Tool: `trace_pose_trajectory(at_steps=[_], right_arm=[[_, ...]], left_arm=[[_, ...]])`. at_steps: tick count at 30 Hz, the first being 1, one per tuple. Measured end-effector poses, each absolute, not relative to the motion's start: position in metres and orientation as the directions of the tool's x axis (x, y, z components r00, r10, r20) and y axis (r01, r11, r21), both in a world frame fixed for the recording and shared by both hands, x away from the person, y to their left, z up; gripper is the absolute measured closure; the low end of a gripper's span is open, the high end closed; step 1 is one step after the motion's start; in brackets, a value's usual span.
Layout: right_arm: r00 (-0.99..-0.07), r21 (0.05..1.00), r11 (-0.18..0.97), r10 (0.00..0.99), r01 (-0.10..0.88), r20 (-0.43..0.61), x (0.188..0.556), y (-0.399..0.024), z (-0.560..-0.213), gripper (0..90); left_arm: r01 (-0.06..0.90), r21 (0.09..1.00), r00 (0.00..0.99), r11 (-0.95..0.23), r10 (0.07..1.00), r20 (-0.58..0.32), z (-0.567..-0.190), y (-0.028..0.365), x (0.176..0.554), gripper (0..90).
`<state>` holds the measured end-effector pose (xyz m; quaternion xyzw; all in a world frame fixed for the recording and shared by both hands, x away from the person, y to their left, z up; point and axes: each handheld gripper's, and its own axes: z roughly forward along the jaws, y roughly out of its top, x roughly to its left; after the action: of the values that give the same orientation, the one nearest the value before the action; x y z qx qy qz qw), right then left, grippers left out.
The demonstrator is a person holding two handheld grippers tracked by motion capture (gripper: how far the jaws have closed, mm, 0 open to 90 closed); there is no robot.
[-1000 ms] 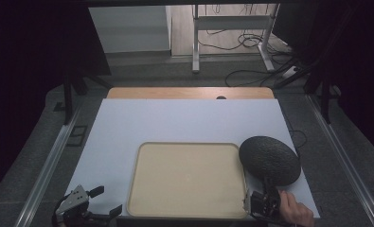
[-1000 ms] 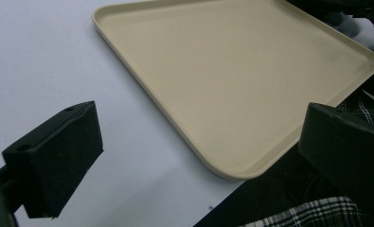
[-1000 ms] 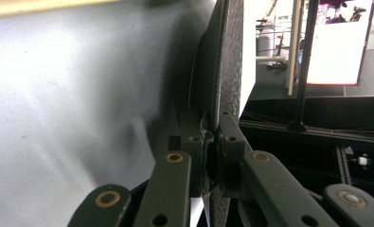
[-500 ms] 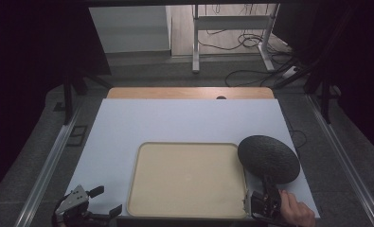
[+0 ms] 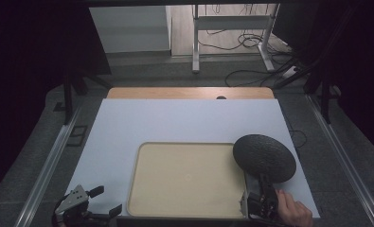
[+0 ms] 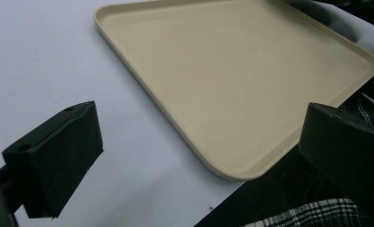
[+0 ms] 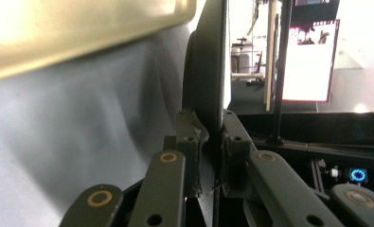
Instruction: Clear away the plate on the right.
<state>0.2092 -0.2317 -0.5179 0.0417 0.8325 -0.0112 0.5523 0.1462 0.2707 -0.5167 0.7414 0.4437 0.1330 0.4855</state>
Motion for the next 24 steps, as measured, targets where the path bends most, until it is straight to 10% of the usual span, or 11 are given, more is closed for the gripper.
trace_pose_trajectory(at_steps=[24], right_arm=[[-0.364,0.006,0.999,-0.012,-0.046,-0.931,0.197,-0.189,-0.511,80.1]], left_arm=[[0.531,0.837,0.569,-0.135,0.788,-0.235,-0.517,0.271,0.146,0.1]])
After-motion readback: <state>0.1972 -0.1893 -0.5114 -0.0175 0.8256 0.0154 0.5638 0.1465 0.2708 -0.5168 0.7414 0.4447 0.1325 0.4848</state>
